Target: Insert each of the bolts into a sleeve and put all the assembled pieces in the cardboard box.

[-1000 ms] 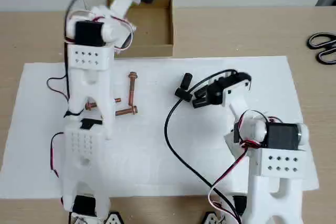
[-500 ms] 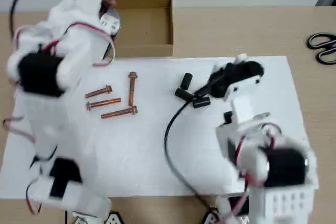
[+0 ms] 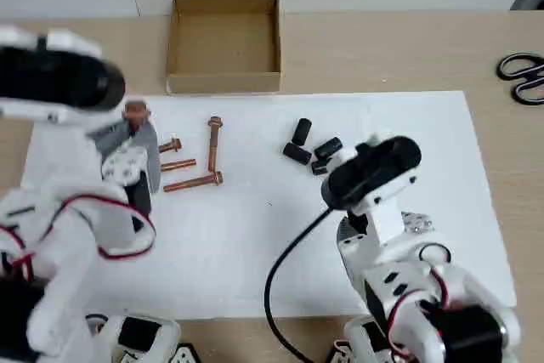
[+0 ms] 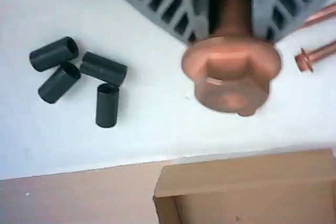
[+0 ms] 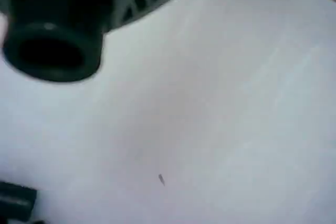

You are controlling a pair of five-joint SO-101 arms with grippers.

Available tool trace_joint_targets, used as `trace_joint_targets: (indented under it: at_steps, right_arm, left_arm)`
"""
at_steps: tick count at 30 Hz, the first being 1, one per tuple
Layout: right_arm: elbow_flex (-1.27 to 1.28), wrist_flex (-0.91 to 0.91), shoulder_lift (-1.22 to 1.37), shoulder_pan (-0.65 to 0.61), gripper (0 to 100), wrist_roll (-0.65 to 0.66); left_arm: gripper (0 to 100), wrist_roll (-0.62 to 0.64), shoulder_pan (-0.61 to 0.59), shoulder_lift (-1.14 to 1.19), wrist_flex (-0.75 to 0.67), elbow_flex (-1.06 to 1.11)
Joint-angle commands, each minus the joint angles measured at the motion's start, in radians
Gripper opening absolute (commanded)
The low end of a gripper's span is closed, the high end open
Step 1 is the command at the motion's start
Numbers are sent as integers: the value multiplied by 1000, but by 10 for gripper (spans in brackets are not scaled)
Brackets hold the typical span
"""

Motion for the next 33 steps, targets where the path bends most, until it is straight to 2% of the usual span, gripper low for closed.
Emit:
trace_joint_targets:
  at_steps: [1, 7, 10, 13, 16, 20, 23, 26, 30, 33]
  right_arm:
    - [71, -94, -113, -8, 3, -11]
    - [276, -298, -377, -10, 2, -12]
    - [364, -318, -498, -10, 2, -12]
    - [442, -315, -579, -38, 2, -15]
    - [450, -325, -564, -116, 2, -95]
    - [491, -383, -561, -254, 3, -195]
    - [531, -441, -561, -292, 3, -224]
    - [582, -509, -561, -295, 3, -264]
    - [626, -585, -561, -298, 3, -304]
    - [635, -590, -561, -364, 3, -304]
  left_arm:
    - [6, 121, 11, -143, -107, 177]
    - [6, 316, 219, -384, -273, 433]
    - [6, 390, 255, -496, -397, 582]
    - [6, 394, 261, -583, -468, 714]
    - [6, 396, 278, -641, -482, 800]
    - [6, 394, 350, -677, -482, 842]
    - [6, 393, 371, -677, -511, 848]
    - [6, 391, 374, -678, -608, 886]
    - [6, 319, 374, -678, -732, 951]
    - [6, 318, 374, -678, -816, 1004]
